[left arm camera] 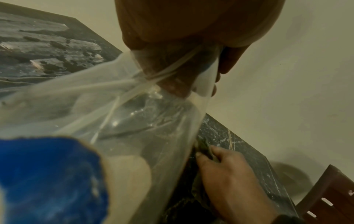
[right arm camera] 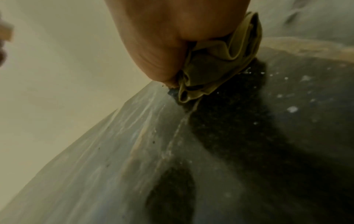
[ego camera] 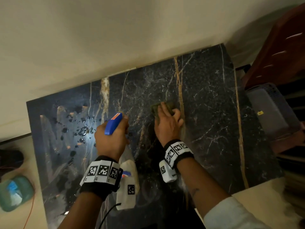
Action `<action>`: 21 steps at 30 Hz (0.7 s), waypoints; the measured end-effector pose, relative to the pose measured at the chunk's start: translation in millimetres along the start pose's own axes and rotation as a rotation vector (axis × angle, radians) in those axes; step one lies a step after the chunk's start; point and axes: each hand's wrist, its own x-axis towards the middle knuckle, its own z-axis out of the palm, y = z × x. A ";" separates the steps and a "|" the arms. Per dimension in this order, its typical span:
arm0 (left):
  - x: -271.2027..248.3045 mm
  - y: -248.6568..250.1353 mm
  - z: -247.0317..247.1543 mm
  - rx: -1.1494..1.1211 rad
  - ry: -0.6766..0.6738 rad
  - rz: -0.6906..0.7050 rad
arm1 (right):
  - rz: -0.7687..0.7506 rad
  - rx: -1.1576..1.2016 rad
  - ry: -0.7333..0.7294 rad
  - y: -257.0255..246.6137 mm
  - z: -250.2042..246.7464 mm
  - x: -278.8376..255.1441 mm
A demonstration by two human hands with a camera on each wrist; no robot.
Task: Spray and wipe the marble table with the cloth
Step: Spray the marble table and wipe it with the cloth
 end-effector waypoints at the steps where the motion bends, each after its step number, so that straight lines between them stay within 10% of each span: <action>1: -0.5 -0.5 1.5 0.004 -0.003 0.000 | -0.126 -0.038 -0.032 1.0 1.7 -1.3; 4: -1.3 1.4 4.6 -0.011 -0.008 0.005 | -0.357 -0.110 -0.057 23.6 -4.7 13.2; 11: 3.2 -6.3 -7.2 -0.019 0.017 -0.025 | 0.096 -0.004 0.094 6.3 -6.2 39.7; 18: 4.8 -15.3 0.0 -0.029 0.043 -0.061 | -0.372 -0.090 -0.081 2.2 -2.3 42.1; 21: 7.4 -16.9 -4.2 -0.028 0.055 -0.060 | -0.135 -0.058 0.040 16.3 -11.0 71.1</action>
